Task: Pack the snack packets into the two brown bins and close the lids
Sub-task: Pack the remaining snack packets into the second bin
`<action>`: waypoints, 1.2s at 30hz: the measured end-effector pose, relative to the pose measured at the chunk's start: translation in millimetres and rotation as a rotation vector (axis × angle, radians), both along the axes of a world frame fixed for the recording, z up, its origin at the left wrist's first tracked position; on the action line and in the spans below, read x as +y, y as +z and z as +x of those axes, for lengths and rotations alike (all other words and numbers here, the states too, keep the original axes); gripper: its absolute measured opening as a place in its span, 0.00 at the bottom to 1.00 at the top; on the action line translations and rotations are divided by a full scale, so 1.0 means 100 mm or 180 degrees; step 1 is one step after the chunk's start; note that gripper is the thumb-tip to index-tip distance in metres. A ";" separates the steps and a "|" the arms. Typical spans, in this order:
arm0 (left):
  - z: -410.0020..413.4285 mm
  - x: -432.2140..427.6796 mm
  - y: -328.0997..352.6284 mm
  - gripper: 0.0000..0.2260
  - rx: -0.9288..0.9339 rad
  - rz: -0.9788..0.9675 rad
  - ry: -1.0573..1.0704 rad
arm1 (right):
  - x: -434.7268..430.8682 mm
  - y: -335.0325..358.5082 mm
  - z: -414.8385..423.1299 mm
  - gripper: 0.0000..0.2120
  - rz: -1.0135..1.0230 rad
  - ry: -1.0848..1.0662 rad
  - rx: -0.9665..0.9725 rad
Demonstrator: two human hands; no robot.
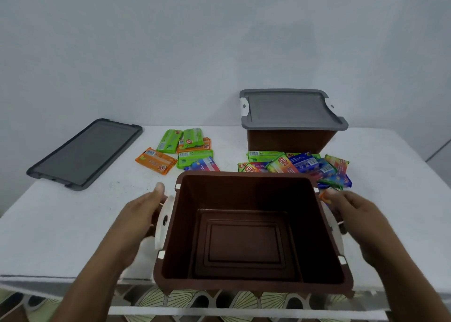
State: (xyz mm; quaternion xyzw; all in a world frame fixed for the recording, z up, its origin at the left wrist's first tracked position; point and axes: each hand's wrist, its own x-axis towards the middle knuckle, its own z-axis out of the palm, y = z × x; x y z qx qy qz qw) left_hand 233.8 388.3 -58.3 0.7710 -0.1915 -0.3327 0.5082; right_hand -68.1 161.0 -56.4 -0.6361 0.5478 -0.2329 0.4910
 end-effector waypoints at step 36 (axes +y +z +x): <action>0.72 -2.09 0.16 0.25 -0.3933 0.2747 -0.4147 | -1.26 -0.07 1.96 0.18 -0.1273 0.3901 0.1952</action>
